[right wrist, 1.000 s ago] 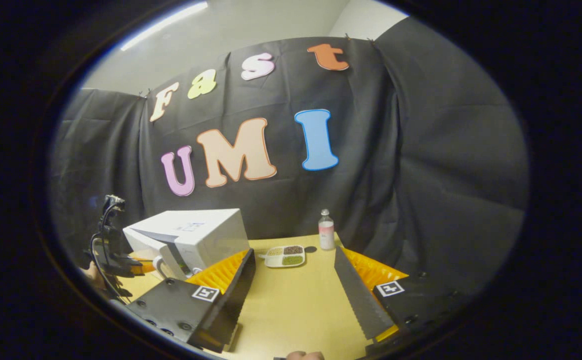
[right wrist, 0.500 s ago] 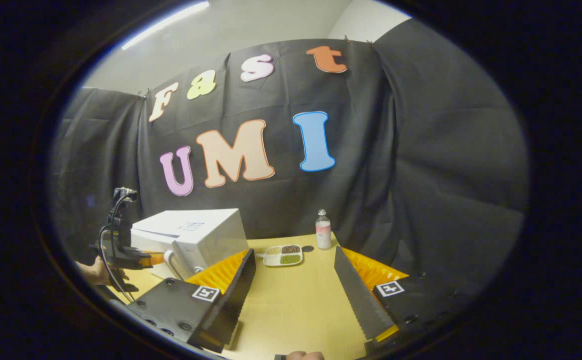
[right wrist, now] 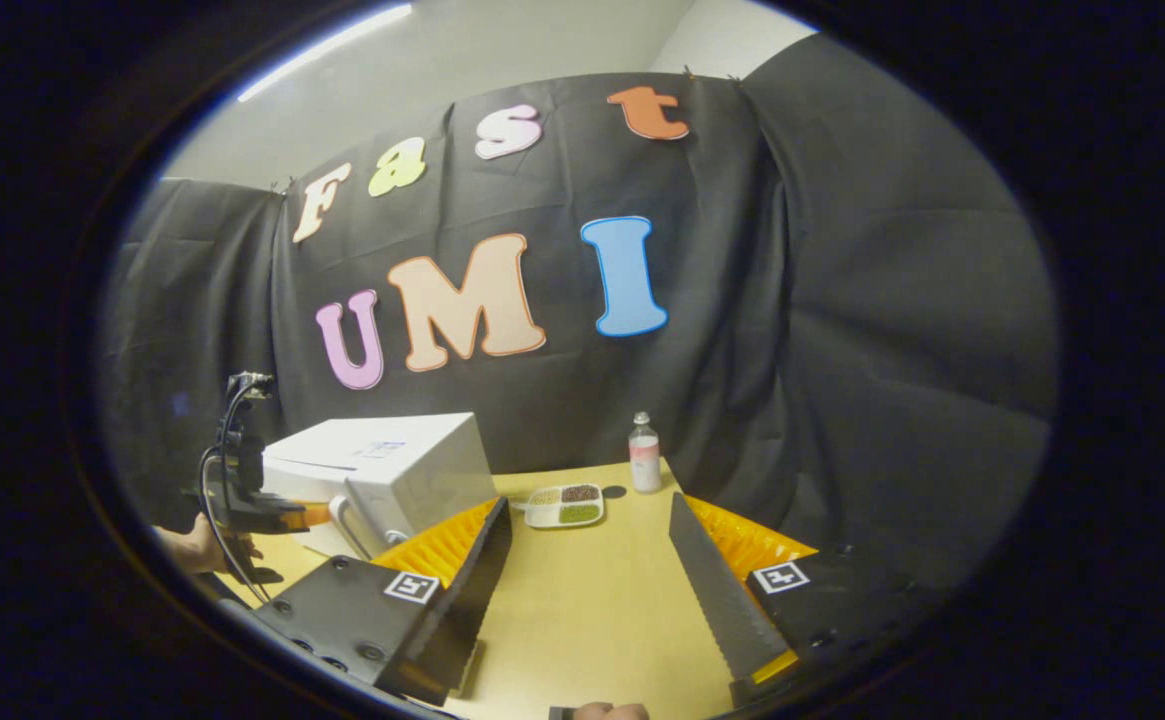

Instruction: Open the microwave oven with the left hand, put the food in, and close the microwave oven.

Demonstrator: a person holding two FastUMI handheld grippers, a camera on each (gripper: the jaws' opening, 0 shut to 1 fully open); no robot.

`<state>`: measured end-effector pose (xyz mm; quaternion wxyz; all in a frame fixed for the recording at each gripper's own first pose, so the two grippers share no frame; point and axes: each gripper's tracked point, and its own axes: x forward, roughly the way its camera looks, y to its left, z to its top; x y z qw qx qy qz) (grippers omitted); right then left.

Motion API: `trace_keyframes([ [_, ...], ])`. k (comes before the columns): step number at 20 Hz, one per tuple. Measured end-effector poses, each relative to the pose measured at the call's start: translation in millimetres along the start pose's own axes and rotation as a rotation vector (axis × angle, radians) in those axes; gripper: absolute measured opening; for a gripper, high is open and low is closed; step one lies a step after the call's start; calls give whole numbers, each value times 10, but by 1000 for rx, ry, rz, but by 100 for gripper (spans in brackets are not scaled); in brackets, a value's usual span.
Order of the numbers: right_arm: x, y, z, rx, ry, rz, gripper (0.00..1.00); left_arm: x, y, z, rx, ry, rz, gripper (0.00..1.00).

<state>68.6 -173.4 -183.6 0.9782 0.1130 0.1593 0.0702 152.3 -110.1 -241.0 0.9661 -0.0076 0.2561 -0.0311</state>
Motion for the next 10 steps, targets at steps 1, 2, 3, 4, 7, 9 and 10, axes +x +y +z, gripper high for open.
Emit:
trace_keyframes([
  [1, 1, 7, 18, -1, -1, 1, 87, 15, 11, -43, 2, 30, 9, 0],
  [2, 4, 14, 5, -6, 0, 3, 87, 10, -23, -121, -19, 46, 7, 0],
  [3, 3, 2, 13, -12, -5, -2, 87, 5, -13, -39, -8, 18, 11, 0],
  [4, 11, -10, 10, -13, -4, -5, 87, -8, -5, -68, 4, 33, 16, 0],
  [7, -8, -33, -3, -10, -1, -10, 87, -16, -5, -82, 13, 30, 10, 0],
  [9, 0, -59, -9, 2, 5, -15, 87, -14, -6, -99, 6, 35, 6, 0],
  [10, 16, -40, -10, 11, 5, -15, 87, -13, -6, -101, 6, 38, 7, 0],
])
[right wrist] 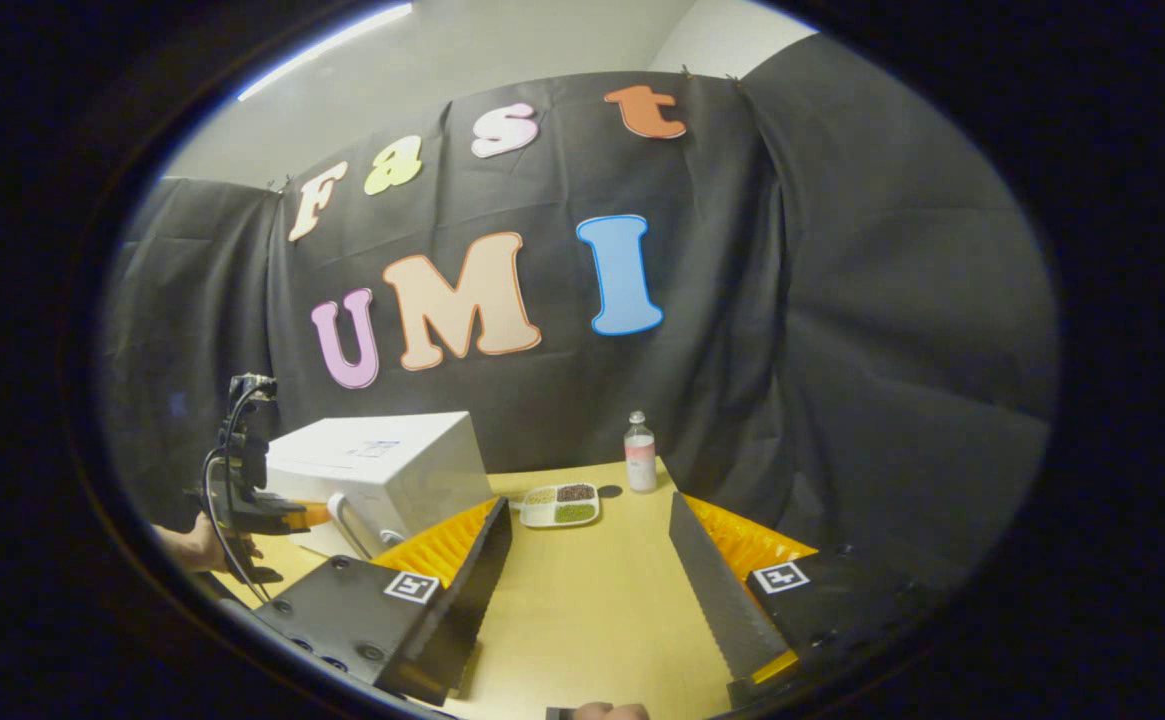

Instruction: Open the microwave oven with the left hand, put the food in, and close the microwave oven.

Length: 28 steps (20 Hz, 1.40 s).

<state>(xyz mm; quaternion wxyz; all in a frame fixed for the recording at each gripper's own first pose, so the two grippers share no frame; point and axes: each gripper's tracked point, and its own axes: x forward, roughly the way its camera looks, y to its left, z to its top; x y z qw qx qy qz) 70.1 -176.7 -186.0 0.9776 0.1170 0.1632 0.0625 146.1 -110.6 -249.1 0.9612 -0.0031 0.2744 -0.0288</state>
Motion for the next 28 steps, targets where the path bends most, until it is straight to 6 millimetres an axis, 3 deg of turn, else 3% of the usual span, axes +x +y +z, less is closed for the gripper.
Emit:
trace_keyframes([
  [6, 4, 65, 34, -1, -8, -7, 87, -96, -44, -18, -10, -4, -23, 0],
  [11, 37, 233, -43, 5, 11, 11, 87, -508, -69, -27, -67, -6, -53, 0],
  [15, 140, 530, -20, 3, 9, 51, 87, -944, 100, 137, -94, -54, -39, 0],
  [19, 250, 945, -33, 14, 8, 105, 87, -1268, 347, 451, -127, -127, -23, 0],
  [23, 289, 1381, -85, -4, 16, 162, 87, -1510, 603, 752, -90, -210, 12, 0],
  [28, 353, 1791, -122, -6, 12, 194, 87, -1755, 821, 1002, -65, -280, 22, 0],
])
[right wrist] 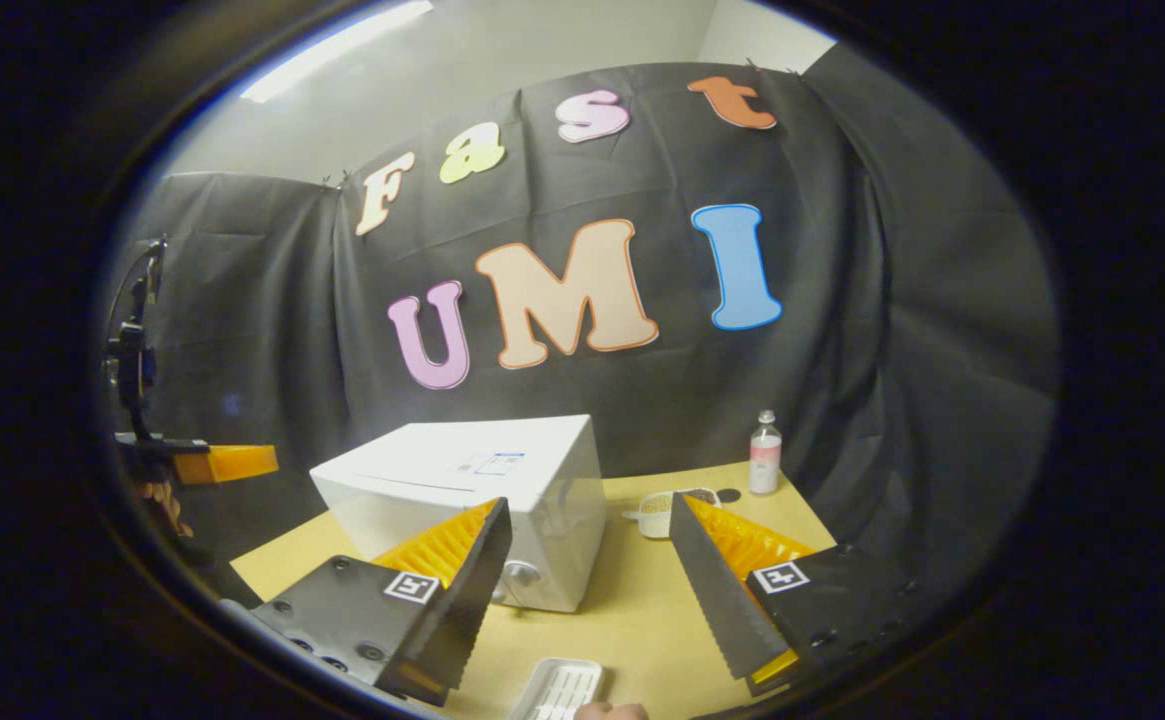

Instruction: Open the microwave oven with the left hand, put the food in, and close the microwave oven.

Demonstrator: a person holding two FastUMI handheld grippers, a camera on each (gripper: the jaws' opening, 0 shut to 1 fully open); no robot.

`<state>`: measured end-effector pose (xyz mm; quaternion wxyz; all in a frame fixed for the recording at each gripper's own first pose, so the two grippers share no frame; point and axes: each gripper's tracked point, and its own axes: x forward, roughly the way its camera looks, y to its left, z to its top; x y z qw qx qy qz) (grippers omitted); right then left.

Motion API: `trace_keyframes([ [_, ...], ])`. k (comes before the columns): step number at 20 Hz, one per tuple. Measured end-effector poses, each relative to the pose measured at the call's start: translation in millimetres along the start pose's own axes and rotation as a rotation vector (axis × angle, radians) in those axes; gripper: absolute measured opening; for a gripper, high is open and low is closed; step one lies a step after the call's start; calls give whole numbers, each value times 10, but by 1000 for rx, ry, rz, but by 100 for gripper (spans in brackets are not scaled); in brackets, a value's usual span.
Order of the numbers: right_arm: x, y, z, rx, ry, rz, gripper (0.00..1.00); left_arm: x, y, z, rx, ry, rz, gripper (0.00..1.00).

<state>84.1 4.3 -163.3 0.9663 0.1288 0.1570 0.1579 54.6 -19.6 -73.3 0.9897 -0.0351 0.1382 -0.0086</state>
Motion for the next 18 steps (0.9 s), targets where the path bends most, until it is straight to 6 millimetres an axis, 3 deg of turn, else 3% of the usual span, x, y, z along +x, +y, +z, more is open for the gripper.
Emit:
trace_keyframes([
  [3, 56, 179, 17, -2, -4, 7, 87, -44, -28, 127, 46, -50, -56, 0],
  [4, 70, 234, 11, -5, -4, 7, 87, -60, -73, 112, 66, -47, -85, 9],
  [7, 106, 370, 37, -25, -9, 5, 87, -53, -24, 150, 87, -81, -99, 97],
  [18, 89, 564, 16, -20, -2, -45, 87, -18, 24, 154, 97, -93, -165, 97],
])
